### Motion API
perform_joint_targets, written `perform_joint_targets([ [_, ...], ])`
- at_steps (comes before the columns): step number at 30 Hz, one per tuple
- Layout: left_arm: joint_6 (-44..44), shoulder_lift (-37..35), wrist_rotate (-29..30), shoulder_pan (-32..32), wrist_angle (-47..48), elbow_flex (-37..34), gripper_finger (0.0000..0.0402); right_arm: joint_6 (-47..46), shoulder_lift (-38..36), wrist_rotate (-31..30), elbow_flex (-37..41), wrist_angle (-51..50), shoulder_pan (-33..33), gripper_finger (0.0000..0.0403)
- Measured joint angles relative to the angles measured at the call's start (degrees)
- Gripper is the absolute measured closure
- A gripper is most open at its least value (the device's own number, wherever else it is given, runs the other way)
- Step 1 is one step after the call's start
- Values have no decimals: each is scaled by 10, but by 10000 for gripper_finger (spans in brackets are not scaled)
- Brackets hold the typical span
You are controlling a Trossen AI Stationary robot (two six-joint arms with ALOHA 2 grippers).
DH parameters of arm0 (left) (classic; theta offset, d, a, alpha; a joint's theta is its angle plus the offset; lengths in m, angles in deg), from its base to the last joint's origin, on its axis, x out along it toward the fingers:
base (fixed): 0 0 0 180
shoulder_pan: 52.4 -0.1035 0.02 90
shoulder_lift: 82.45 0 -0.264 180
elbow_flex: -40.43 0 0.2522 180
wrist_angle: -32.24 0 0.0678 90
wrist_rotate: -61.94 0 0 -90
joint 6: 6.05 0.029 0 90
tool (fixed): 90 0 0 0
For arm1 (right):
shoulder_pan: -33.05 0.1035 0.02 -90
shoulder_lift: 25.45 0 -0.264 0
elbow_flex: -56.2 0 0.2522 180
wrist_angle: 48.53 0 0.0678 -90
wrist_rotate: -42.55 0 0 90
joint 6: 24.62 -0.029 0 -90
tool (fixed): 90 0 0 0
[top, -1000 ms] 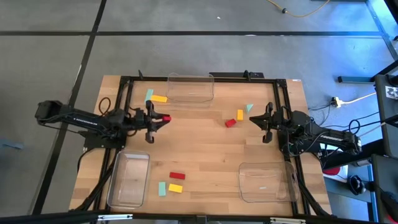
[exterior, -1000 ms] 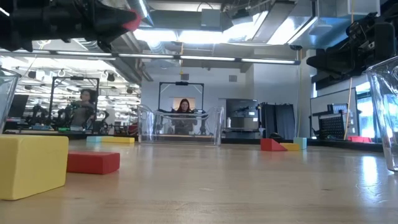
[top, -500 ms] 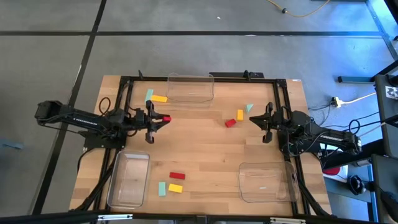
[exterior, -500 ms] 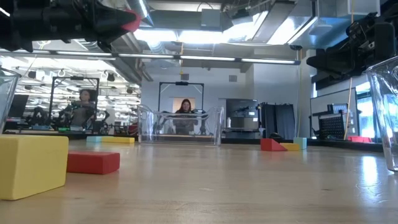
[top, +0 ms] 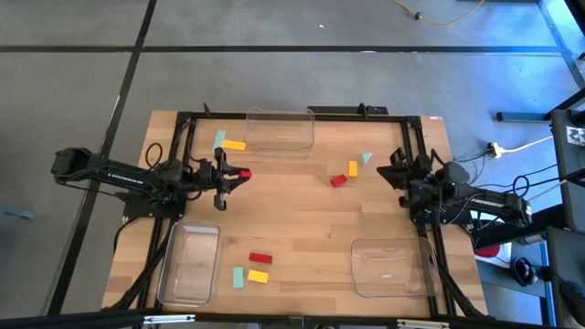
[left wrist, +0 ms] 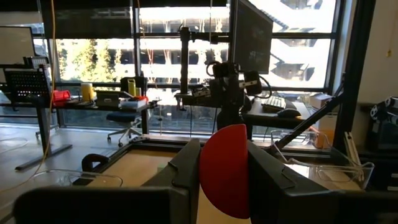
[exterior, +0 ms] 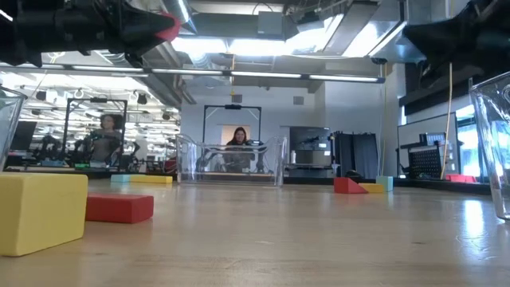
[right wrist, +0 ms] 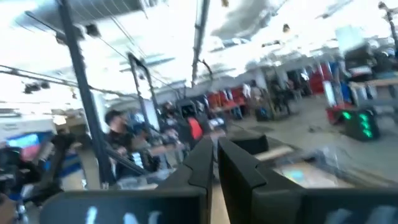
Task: Sort & place blocks by color
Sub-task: Put the top left red block into the top transparent bin
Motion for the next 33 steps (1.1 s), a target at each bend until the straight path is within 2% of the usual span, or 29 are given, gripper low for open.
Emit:
perform_joint_targets([
  [4,-6,0,-3,0,0,0,322,-36,35,-9,0,34,0,375],
  [7,-9,0,2,0,0,0,322,-39,95,-9,0,104,6,375],
  [12,-6,23,4,-2,1,19,322,6,247,-24,0,269,29,375],
  [16,-6,54,4,-13,1,43,322,31,370,-54,-10,352,42,375],
  [20,-10,99,5,-28,4,60,322,41,482,-70,-67,359,49,374],
  [25,-15,138,4,-35,3,79,322,106,606,-59,-156,351,54,355],
  [29,-25,146,4,-35,6,82,322,149,673,-50,-206,324,54,336],
  [33,-27,146,4,-35,9,82,322,167,706,-50,-224,324,53,332],
])
